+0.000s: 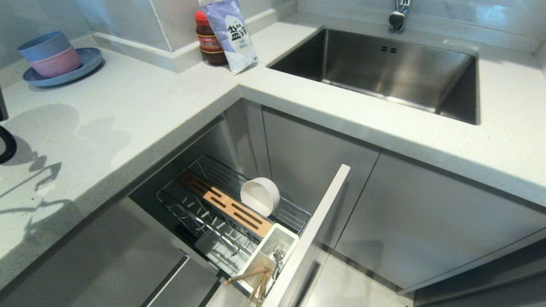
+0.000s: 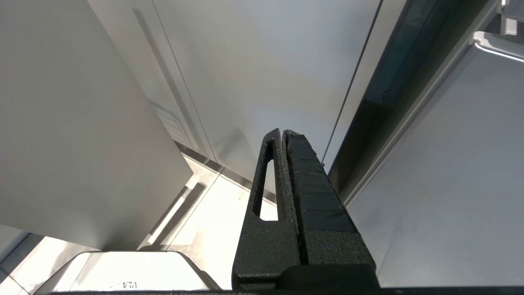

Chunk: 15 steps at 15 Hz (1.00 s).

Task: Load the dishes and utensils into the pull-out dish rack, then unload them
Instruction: Take the plate out of the cupboard

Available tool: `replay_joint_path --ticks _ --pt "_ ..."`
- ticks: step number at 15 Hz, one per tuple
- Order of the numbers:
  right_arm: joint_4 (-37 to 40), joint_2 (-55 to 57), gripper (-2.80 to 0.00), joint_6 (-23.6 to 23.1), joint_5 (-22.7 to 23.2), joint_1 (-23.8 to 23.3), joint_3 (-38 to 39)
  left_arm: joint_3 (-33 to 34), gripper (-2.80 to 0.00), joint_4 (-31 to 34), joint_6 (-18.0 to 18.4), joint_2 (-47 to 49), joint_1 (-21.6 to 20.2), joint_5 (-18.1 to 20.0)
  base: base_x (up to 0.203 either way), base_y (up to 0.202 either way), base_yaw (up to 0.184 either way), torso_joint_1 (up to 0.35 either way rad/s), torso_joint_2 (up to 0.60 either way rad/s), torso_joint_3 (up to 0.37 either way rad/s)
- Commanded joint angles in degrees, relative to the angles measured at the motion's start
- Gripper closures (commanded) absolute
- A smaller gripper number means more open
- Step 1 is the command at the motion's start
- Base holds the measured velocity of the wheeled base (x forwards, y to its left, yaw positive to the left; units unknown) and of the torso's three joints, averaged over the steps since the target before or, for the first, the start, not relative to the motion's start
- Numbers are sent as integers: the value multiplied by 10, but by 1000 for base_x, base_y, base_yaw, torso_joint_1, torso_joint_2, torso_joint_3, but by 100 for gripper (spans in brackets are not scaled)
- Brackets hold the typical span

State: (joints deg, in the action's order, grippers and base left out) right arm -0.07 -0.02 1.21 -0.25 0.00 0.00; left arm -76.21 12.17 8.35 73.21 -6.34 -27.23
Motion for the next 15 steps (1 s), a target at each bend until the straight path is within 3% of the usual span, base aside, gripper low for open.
replay_joint_path --ticks 1,2,4,11,13,15 --pt "0 -2 0 0 0 0 1 -58 0 137 -17 -9 -4 47 0 0 0 0 0 0" --pt "0 -2 0 0 0 0 1 -77 0 179 -23 -12 -5 74 0 0 0 0 0 0" --pt "0 -2 0 0 0 0 1 -98 0 238 -24 -13 -14 92 0 0 0 0 0 0" --pt "0 -2 0 0 0 0 1 -98 0 263 3 -20 -17 90 0 0 0 0 0 0" --pt "0 -2 0 0 0 0 1 -136 0 272 70 -16 -16 79 0 0 0 0 0 0" --pt "0 -2 0 0 0 0 1 -159 0 303 117 -10 -12 38 0 0 0 0 0 0"
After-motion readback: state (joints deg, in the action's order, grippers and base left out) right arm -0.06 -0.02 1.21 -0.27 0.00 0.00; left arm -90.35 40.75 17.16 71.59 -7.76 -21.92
